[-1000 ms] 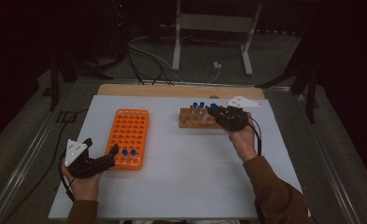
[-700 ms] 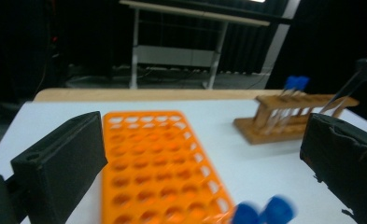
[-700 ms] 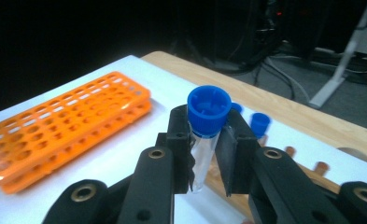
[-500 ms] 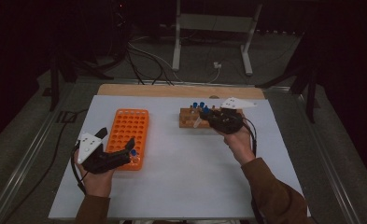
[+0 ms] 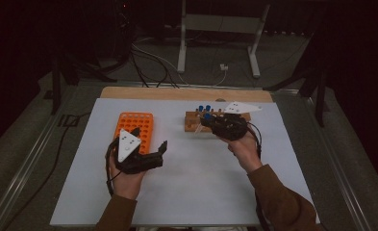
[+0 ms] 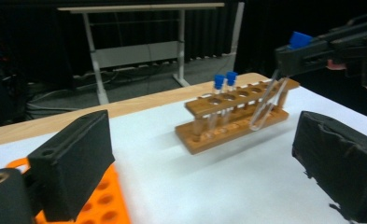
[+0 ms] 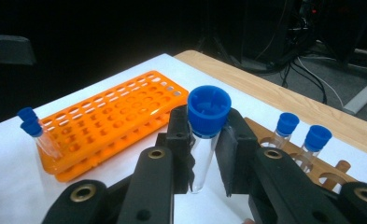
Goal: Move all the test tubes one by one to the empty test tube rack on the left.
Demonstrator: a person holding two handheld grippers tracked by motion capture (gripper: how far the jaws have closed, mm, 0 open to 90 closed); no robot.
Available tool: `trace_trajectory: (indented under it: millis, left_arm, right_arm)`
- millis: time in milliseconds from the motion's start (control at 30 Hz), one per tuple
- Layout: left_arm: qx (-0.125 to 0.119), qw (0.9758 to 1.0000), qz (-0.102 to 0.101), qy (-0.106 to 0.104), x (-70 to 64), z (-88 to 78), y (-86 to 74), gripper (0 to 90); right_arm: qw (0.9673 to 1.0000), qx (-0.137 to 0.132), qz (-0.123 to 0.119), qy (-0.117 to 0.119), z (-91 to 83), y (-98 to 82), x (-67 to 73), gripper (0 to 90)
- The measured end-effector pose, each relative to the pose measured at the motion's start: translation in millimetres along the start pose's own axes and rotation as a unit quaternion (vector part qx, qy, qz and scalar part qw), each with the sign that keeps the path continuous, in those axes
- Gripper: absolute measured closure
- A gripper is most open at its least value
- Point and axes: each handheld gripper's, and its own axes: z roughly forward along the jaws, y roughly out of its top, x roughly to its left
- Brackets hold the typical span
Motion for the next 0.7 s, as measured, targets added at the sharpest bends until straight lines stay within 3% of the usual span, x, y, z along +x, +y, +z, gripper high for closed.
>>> trace_trajectory:
  millis: [367,567,700]
  left_arm:
    - [0.014,0.9988,-0.009,-0.046,-24.8,21.7,9.4,15.7]
    - [0.042,0.9971,0.016,-0.062,-37.1,39.8,8.9,16.6]
    - [0.053,0.9962,0.015,-0.067,-41.0,52.4,7.3,19.1]
  right_arm:
    - [0.9996,0.007,-0.001,0.028,-0.5,4.0,11.0,76.6]
    - [0.9989,0.013,-0.011,0.044,0.1,7.5,21.0,76.5]
    - [0.9985,0.018,-0.007,0.051,1.8,10.0,25.4,76.5]
